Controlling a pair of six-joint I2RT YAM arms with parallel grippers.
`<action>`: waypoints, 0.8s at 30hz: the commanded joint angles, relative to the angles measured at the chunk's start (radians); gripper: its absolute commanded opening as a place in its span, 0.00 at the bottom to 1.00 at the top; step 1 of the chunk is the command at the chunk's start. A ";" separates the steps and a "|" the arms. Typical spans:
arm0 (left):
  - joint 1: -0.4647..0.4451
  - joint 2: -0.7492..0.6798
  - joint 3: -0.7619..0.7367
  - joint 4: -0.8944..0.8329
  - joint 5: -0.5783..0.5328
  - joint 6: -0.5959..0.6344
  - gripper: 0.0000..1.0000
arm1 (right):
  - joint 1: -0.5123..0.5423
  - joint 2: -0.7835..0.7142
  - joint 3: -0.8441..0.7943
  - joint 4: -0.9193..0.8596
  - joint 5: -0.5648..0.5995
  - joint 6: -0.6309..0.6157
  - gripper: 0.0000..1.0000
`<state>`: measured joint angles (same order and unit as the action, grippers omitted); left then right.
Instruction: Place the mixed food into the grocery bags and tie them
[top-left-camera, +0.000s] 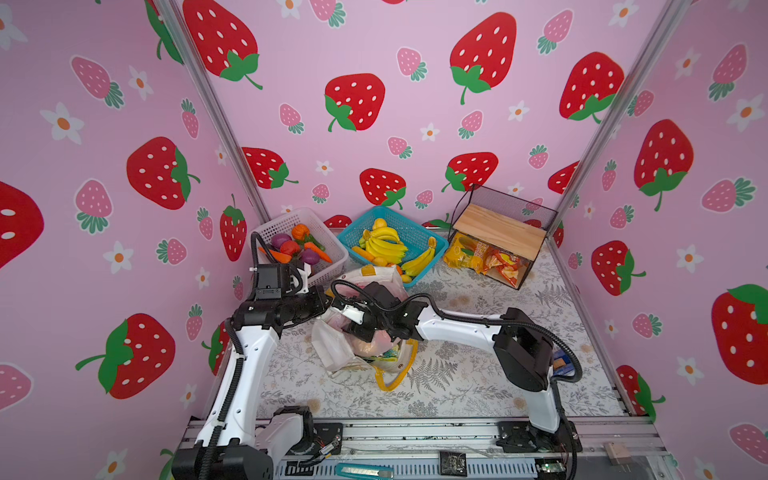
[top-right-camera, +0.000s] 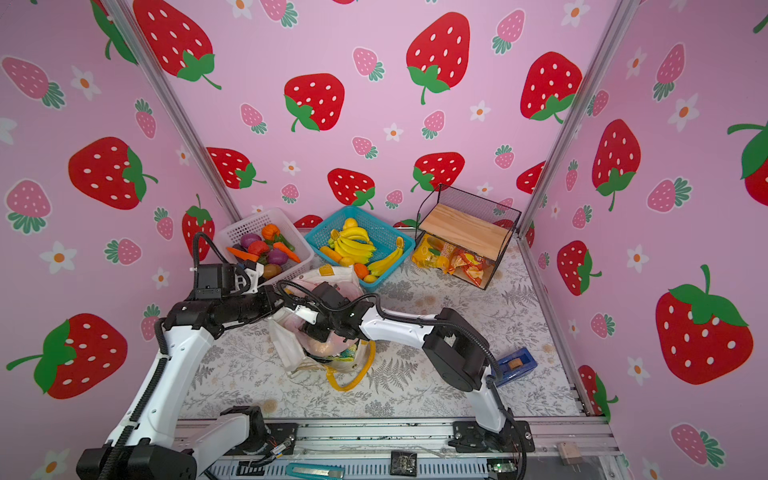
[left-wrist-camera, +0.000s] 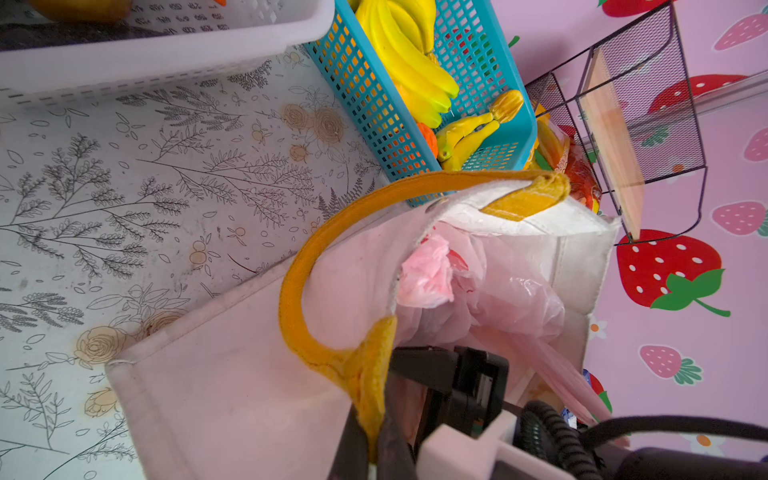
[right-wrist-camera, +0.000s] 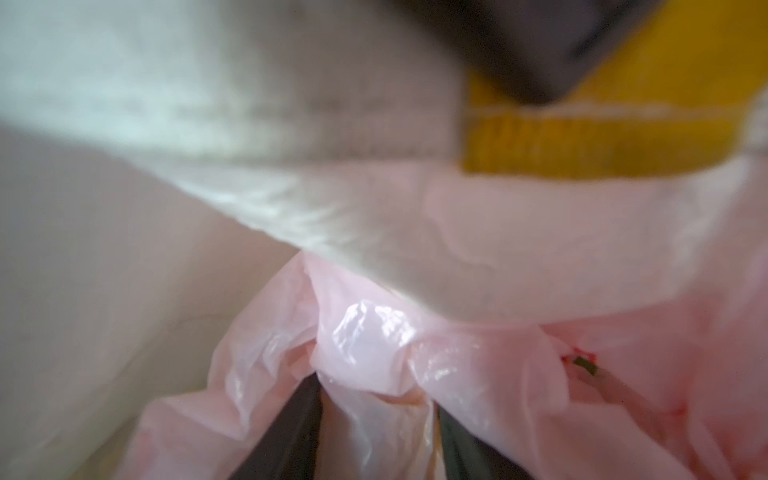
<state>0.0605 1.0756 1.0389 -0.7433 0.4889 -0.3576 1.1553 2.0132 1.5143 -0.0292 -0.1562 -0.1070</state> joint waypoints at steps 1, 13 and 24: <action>-0.003 0.018 -0.009 0.016 -0.019 0.002 0.00 | -0.021 -0.126 -0.050 -0.005 -0.058 0.023 0.63; -0.002 0.049 0.007 0.032 -0.006 0.011 0.00 | -0.086 -0.421 -0.197 -0.290 0.084 -0.035 0.67; -0.002 0.047 0.001 0.030 0.005 0.013 0.00 | -0.081 -0.162 0.015 -0.473 0.271 0.079 0.49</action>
<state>0.0608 1.1191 1.0389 -0.7013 0.4839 -0.3614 1.0714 1.8011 1.4769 -0.4362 0.0647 -0.0620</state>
